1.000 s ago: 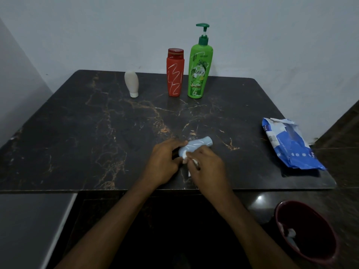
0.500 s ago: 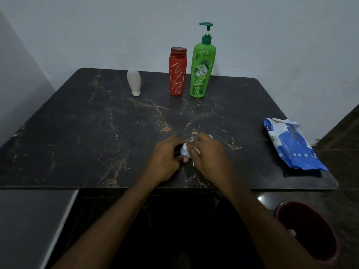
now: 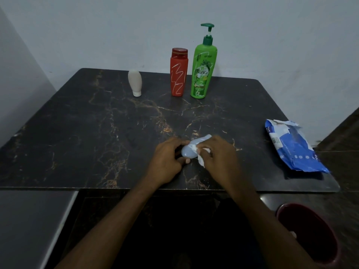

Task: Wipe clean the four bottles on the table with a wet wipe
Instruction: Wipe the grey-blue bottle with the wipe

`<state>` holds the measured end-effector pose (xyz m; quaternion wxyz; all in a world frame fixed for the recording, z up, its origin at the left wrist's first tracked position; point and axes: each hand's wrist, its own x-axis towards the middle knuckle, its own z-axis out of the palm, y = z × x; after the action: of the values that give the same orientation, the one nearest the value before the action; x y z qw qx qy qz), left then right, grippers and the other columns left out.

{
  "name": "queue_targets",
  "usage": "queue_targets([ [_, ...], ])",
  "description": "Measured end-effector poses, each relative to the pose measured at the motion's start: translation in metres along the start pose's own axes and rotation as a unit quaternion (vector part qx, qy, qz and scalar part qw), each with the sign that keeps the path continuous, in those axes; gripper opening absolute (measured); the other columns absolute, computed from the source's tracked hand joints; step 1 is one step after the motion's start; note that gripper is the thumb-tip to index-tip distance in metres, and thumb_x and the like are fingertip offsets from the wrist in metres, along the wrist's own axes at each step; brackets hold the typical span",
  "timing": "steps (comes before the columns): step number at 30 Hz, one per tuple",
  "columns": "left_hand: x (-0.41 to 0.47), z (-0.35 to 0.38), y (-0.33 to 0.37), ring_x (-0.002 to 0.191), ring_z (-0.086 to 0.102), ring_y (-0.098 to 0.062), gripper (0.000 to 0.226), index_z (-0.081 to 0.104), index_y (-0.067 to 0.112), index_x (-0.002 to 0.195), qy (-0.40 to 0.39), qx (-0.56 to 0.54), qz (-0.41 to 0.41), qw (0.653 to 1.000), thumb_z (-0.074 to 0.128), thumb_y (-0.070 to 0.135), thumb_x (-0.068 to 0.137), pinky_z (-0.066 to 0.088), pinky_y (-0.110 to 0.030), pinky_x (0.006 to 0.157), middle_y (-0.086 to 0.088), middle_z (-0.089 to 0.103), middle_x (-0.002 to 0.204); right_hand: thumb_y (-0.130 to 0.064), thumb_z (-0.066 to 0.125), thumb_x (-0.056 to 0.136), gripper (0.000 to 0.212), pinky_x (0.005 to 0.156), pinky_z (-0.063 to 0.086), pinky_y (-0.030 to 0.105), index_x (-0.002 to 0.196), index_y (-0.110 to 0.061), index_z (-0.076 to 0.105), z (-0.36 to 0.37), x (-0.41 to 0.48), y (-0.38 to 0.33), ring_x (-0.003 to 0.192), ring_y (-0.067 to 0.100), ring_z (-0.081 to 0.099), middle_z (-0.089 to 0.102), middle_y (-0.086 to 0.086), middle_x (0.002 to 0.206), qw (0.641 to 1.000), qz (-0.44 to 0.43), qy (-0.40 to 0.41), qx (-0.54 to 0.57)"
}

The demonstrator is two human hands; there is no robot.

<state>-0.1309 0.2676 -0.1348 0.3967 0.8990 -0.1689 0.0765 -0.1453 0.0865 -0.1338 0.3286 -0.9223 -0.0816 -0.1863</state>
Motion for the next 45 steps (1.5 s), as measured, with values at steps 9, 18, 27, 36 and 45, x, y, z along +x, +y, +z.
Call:
queue_targets([
  [9, 0.007, -0.002, -0.004, 0.086, 0.064, -0.006, 0.008, 0.076, 0.016, 0.089, -0.008, -0.027, 0.018, 0.999, 0.082, 0.02, 0.085, 0.053, -0.035, 0.083, 0.005, 0.068, 0.093, -0.032, 0.073, 0.089, 0.012, 0.068, 0.041, 0.002, 0.092, -0.021, 0.077, -0.007, 0.019, 0.01, 0.082, -0.003, 0.064, 0.073, -0.012, 0.088, 0.987, 0.104, -0.007, 0.122],
  [18, 0.066, -0.034, -0.018, 0.138, 0.038, -0.012, 0.073, 0.051, 0.029, 0.148, -0.206, 0.122, 0.102, 0.966, 0.083, 0.035, 0.082, 0.03, -0.031, 0.115, 0.004, 0.046, 0.153, -0.033, 0.077, 0.085, 0.01, 0.075, 0.053, 0.028, 0.089, -0.023, 0.079, -0.017, 0.052, 0.013, 0.082, 0.007, 0.069, 0.076, -0.007, 0.087, 0.978, 0.039, -0.145, 0.144],
  [27, 0.035, -0.039, -0.023, 0.099, 0.062, -0.012, 0.05, 0.073, 0.017, 0.124, -0.077, 0.108, 0.071, 0.989, 0.086, 0.036, 0.08, 0.051, -0.031, 0.089, 0.001, 0.068, 0.111, -0.032, 0.069, 0.093, 0.014, 0.075, 0.046, 0.014, 0.1, -0.022, 0.075, -0.028, 0.031, 0.03, 0.087, -0.005, 0.062, 0.069, -0.016, 0.092, 0.985, 0.117, -0.002, 0.128],
  [36, 0.001, -0.022, -0.019, 0.09, 0.061, -0.003, 0.042, 0.074, 0.02, 0.117, -0.011, 0.05, 0.055, 0.997, 0.088, 0.029, 0.078, 0.047, -0.012, 0.078, 0.008, 0.066, 0.103, -0.017, 0.065, 0.094, 0.018, 0.075, 0.038, 0.009, 0.109, -0.014, 0.074, 0.003, 0.007, 0.002, 0.094, 0.009, 0.061, 0.067, 0.001, 0.105, 0.987, 0.124, 0.062, 0.078],
  [45, 0.001, -0.021, -0.022, 0.086, 0.062, -0.007, 0.035, 0.076, 0.019, 0.107, 0.012, 0.05, 0.066, 0.996, 0.088, 0.029, 0.077, 0.052, -0.028, 0.077, 0.007, 0.068, 0.097, -0.012, 0.065, 0.091, 0.014, 0.077, 0.046, 0.016, 0.098, -0.015, 0.077, 0.012, 0.002, -0.011, 0.082, 0.01, 0.06, 0.064, -0.002, 0.094, 0.998, 0.03, 0.037, 0.05],
])
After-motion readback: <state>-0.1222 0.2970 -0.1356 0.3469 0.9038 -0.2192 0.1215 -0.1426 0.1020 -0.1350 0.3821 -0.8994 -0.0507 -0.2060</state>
